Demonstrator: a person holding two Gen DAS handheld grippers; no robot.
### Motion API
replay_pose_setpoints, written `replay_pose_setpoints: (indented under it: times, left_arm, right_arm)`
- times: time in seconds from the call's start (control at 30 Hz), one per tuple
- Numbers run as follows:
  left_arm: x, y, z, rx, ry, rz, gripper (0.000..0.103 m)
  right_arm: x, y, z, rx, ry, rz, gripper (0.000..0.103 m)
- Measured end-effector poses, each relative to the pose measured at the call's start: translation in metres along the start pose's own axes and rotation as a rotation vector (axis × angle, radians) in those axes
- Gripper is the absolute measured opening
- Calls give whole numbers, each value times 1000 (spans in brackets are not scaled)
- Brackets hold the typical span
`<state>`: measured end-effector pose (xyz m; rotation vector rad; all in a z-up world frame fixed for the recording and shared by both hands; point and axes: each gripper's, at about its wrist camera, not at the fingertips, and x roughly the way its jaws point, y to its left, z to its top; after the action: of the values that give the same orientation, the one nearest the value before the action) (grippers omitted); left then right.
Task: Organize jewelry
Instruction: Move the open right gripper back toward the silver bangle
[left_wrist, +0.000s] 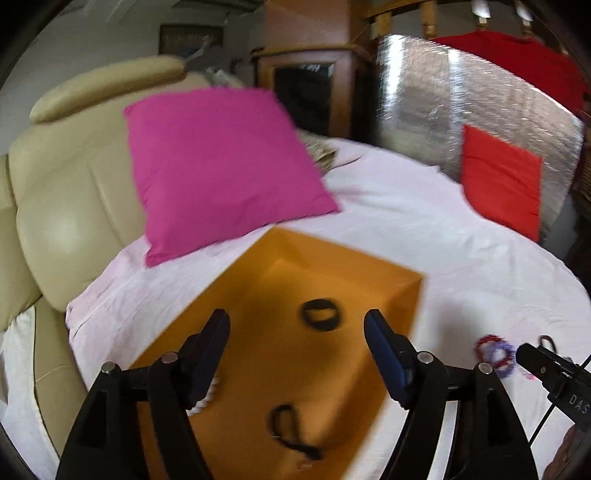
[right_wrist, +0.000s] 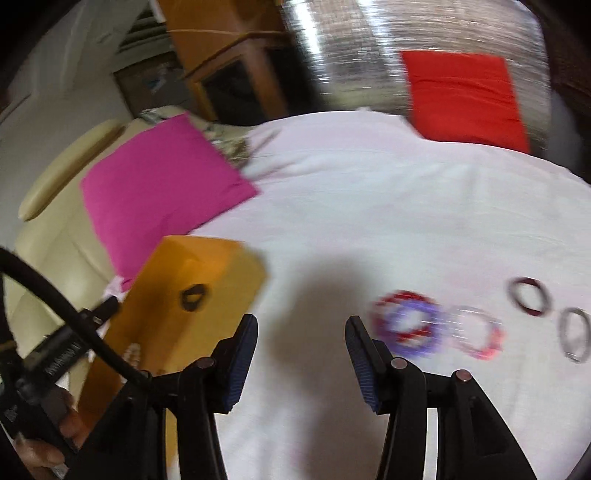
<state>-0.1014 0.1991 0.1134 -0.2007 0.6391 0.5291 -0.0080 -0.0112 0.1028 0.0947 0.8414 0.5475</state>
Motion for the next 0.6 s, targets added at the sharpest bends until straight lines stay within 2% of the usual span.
replay_pose_setpoints:
  times: [0.1, 0.23, 0.4, 0.5, 0.6]
  left_arm:
    - [-22, -33, -3, 63, -50, -40, 85]
    - [-47, -75, -16, 196, -119, -139, 85]
    - [-62, -112, -29, 296, -169, -170, 85]
    - [-55, -131, -38, 331, -120, -221, 85]
    - [-40, -152, -46, 367, 42, -344, 85]
  right_arm:
    - [-25, -36, -5, 39, -1, -88, 53]
    - [-59, -78, -17, 92, 13, -215, 53]
    - [-102, -129, -37, 200, 25, -366, 53]
    - [-124, -160, -48, 266, 35, -431, 54]
    - [-137, -181, -53, 318, 30, -471, 54]
